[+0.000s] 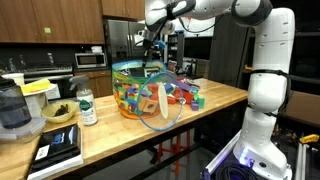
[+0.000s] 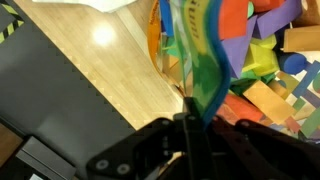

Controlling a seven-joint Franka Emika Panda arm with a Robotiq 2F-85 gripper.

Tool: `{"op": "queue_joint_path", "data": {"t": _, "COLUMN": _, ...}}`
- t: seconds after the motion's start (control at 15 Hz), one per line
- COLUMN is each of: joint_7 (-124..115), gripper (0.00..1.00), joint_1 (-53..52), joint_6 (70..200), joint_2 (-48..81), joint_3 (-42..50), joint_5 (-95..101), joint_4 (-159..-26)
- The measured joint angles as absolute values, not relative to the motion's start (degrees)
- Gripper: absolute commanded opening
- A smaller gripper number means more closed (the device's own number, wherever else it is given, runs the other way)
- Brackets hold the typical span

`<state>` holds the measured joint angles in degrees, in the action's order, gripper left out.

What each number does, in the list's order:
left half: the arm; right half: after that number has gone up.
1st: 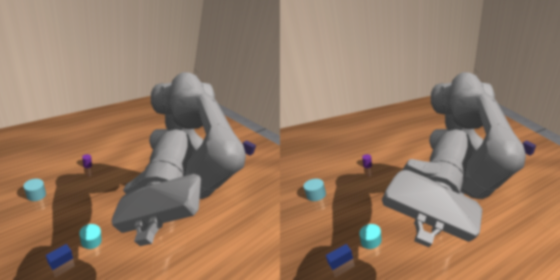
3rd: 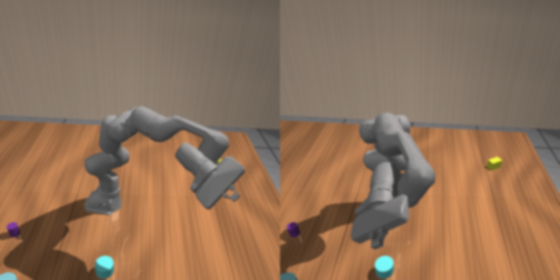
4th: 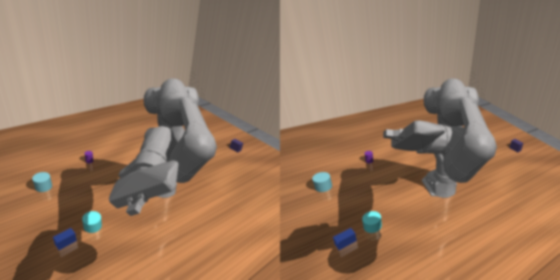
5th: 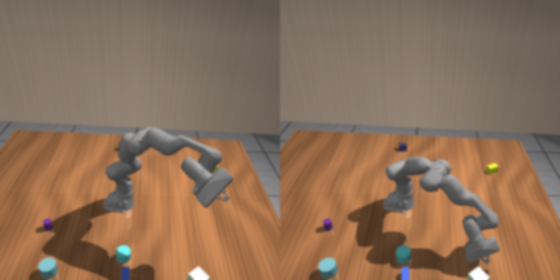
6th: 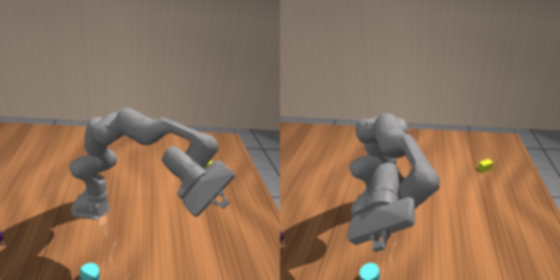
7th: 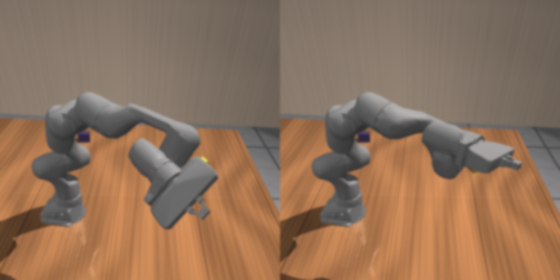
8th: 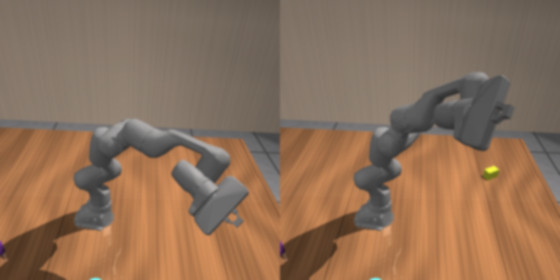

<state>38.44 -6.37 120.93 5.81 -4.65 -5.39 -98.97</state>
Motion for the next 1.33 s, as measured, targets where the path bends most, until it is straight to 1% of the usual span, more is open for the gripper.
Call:
{"op": "queue_joint_path", "data": {"t": 0.27, "joint_7": 32.7, "gripper": 0.00, "joint_1": -6.0, "joint_6": 117.3, "joint_2": 4.5, "joint_3": -4.7, "joint_5": -3.7, "joint_4": -100.2}}
{"op": "queue_joint_path", "data": {"t": 0.53, "joint_7": 27.3, "gripper": 0.00, "joint_1": -6.2, "joint_6": 114.7, "joint_2": 0.7, "joint_3": -5.2, "joint_5": -3.8, "joint_4": -104.4}}
{"op": "queue_joint_path", "data": {"t": 0.6, "joint_7": 26.2, "gripper": 0.26, "joint_1": -6.3, "joint_6": 114.1, "joint_2": -0.5, "joint_3": -5.5, "joint_5": -4.0, "joint_4": -105.7}}
{"op": "queue_joint_path", "data": {"t": 0.67, "joint_7": 25.2, "gripper": 0.27, "joint_1": -6.4, "joint_6": 113.8, "joint_2": -1.6, "joint_3": -5.8, "joint_5": -4.1, "joint_4": -107.1}}
{"op": "queue_joint_path", "data": {"t": 0.73, "joint_7": 24.5, "gripper": 0.07, "joint_1": -6.6, "joint_6": 113.6, "joint_2": -2.6, "joint_3": -6.0, "joint_5": -4.1, "joint_4": -108.3}}
{"op": "queue_joint_path", "data": {"t": 0.87, "joint_7": 23.9, "gripper": 0.19, "joint_1": -7.0, "joint_6": 113.6, "joint_2": -4.3, "joint_3": -6.3, "joint_5": -4.1, "joint_4": -110.2}}
{"op": "queue_joint_path", "data": {"t": 0.93, "joint_7": 23.8, "gripper": 0.26, "joint_1": -7.0, "joint_6": 113.6, "joint_2": -4.8, "joint_3": -6.4, "joint_5": -4.1, "joint_4": -110.6}}
{"op": "queue_joint_path", "data": {"t": 1.33, "joint_7": 23.8, "gripper": 0.27, "joint_1": -6.9, "joint_6": 113.6, "joint_2": -5.4, "joint_3": -6.4, "joint_5": -4.1, "joint_4": -111.1}}
